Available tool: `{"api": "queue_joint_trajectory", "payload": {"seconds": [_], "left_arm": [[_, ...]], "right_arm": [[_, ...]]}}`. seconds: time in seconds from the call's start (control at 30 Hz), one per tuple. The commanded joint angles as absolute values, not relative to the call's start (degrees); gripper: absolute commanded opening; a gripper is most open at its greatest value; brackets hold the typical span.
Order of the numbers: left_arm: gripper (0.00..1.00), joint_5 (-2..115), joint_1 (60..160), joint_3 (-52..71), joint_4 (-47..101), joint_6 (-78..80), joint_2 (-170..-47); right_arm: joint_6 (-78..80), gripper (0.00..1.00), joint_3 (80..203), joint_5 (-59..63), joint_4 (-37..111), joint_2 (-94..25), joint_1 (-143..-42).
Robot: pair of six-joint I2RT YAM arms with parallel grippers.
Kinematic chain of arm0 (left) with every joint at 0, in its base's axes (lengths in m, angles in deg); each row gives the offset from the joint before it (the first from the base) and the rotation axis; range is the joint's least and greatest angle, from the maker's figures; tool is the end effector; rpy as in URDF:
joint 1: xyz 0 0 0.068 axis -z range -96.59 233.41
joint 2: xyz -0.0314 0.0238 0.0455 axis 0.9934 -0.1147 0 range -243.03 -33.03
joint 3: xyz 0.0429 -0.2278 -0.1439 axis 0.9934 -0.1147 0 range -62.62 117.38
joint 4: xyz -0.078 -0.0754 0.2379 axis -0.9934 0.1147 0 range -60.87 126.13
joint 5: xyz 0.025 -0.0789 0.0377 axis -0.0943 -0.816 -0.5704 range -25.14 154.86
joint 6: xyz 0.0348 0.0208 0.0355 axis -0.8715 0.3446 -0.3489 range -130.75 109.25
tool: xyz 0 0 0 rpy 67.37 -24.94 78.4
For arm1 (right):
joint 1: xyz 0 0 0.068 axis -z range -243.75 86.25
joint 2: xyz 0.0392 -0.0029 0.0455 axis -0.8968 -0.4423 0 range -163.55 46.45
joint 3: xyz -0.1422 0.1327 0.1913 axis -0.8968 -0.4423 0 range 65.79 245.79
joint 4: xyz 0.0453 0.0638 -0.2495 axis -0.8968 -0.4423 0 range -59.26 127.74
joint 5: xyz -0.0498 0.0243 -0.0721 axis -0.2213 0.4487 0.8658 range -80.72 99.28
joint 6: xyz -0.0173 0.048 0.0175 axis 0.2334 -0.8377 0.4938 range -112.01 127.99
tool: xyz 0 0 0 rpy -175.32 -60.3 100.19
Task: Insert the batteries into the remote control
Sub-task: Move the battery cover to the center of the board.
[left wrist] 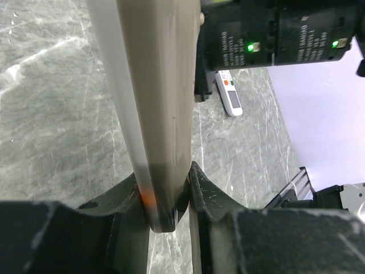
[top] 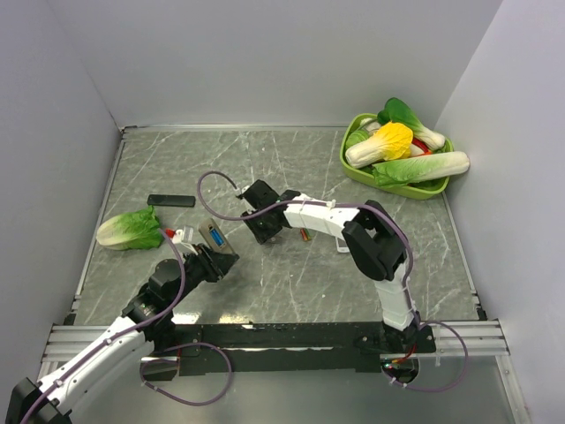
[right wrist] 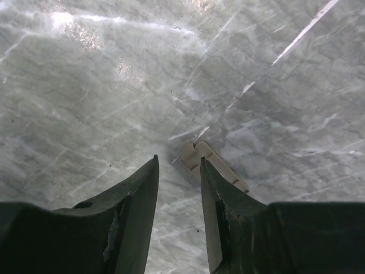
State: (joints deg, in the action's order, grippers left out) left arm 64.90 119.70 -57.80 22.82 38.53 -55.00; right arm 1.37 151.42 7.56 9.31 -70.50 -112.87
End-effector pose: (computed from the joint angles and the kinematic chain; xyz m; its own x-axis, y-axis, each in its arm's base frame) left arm 0.1086 -0.0796 0.1768 -0.5471 -0.5386 -0.6408 0.2708 0.6105 -0.7443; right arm 0.2841 0.3298 0.1781 -0.6497 -0.5748 -0.4975 -0.6954 0.7137 0.0837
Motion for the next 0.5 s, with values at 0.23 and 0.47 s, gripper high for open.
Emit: {"api": "queue_joint_trajectory", "payload": {"seconds": [0.23,0.47], "left_arm": [[0.05,63.5,119.5,-58.1,18.4,39.0,-55.4],[0.05,63.1,119.5,-58.2,17.7,39.1,-55.9]], "right_arm": [[-1.0,0.35,155.3,13.4,9.7,-74.3,-114.1],[-1.2,0.33,156.3,16.4,8.1,-76.2,-114.4]]}}
